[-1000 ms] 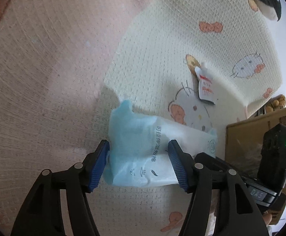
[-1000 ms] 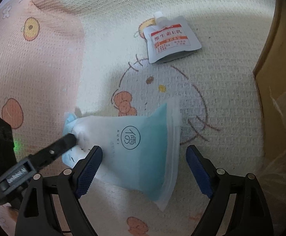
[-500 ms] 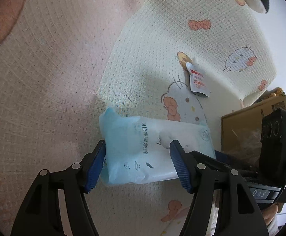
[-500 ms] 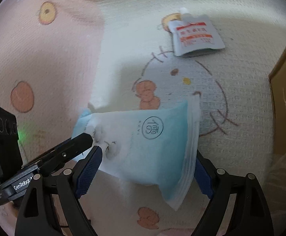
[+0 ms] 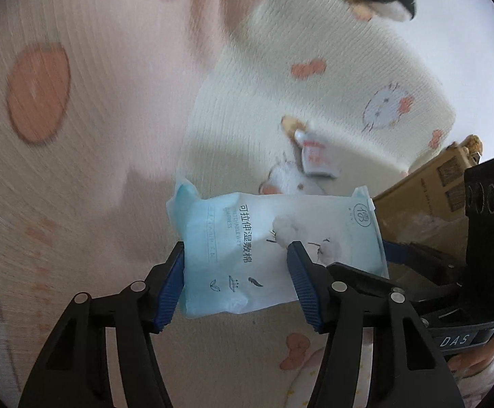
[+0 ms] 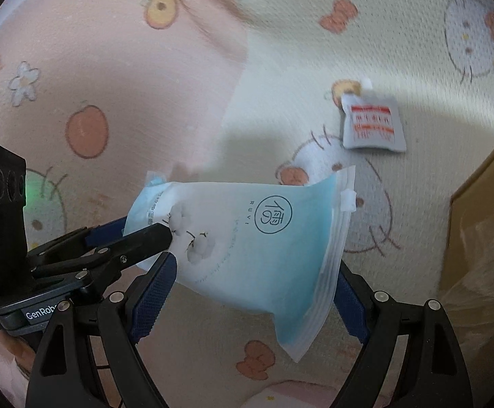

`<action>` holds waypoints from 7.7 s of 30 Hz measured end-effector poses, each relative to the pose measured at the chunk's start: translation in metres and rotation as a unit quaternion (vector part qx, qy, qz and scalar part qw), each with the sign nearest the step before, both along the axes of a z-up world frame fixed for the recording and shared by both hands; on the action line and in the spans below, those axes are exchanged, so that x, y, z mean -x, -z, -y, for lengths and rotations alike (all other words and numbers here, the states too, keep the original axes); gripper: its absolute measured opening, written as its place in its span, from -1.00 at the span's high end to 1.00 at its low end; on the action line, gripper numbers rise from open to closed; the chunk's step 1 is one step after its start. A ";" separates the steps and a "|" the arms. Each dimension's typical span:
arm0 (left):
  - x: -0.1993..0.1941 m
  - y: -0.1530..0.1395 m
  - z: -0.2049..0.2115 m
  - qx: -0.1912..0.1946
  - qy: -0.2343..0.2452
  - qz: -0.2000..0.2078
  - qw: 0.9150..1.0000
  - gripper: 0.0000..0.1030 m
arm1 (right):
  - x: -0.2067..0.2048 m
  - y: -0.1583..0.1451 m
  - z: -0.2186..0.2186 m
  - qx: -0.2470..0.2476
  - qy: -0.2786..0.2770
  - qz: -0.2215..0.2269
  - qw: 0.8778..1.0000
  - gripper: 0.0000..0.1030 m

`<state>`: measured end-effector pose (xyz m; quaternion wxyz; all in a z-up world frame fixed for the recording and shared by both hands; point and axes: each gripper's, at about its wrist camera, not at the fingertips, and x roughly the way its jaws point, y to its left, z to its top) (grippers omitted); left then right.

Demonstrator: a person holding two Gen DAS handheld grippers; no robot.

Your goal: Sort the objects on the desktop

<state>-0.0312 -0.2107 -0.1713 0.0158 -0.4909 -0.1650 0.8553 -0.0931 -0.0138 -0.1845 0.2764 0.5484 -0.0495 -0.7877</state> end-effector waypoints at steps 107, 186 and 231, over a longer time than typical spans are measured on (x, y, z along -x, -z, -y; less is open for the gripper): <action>0.021 -0.115 -0.296 0.067 0.287 -0.126 0.947 0.26 | -0.055 -0.099 -0.294 -0.063 0.168 -0.055 0.982 -0.61; 0.024 -0.064 -0.414 0.190 0.473 0.063 0.858 0.76 | -0.063 -0.133 -0.324 -0.112 0.133 -0.018 0.985 -0.09; 0.011 -0.139 -0.361 0.161 0.414 -0.038 0.895 0.08 | -0.070 -0.170 -0.306 -0.144 0.143 -0.032 0.979 -0.10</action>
